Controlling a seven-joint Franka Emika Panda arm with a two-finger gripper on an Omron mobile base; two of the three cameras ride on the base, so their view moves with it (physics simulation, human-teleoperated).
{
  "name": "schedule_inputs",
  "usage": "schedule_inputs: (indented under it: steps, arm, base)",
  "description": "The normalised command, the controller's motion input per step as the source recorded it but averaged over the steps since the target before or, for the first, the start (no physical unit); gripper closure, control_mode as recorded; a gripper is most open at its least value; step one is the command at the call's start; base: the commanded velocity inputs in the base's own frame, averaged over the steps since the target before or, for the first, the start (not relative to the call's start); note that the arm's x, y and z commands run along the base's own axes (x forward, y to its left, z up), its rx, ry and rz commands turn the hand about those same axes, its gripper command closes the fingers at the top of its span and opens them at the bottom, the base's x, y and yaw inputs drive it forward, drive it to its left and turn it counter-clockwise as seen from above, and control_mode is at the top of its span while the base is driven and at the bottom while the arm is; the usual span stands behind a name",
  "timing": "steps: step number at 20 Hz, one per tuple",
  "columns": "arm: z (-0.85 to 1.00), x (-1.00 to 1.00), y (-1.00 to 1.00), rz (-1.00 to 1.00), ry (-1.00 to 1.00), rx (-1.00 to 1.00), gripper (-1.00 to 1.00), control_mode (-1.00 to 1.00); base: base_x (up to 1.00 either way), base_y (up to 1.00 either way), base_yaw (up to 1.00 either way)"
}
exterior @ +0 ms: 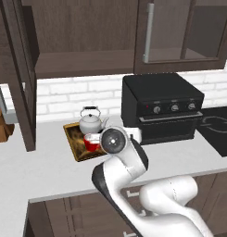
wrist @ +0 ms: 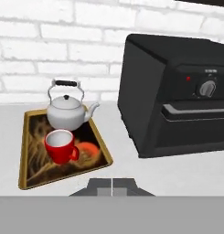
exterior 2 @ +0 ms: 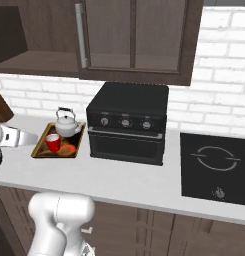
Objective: Pick the kettle from the counter and place it on the tray. Then pick the mug from the cabinet and place it on the tray. Then close the cabinet doors.
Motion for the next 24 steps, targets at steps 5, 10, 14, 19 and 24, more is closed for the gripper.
schedule_inputs:
  steps: [5,10,14,19,24]
  arm:
    - [-0.10,-0.02,0.17,0.10,0.01,-0.42,1.00,-1.00]
    - [-0.06,0.00,0.29,0.21,0.02,-0.43,1.00,-1.00]
    - [0.00,-0.02,0.52,0.17,0.05,-0.39,1.00,-1.00]
    - [0.00,0.00,0.76,0.04,0.12,-0.32,1.00,-1.00]
    - [0.00,0.00,0.33,0.00,0.08,-0.15,1.00,-1.00]
  base:
    - [0.00,0.00,0.00]
    - [0.00,0.00,0.00]
    - [0.00,0.00,0.00]
    - [0.00,0.00,0.00]
    - [0.00,0.00,0.00]
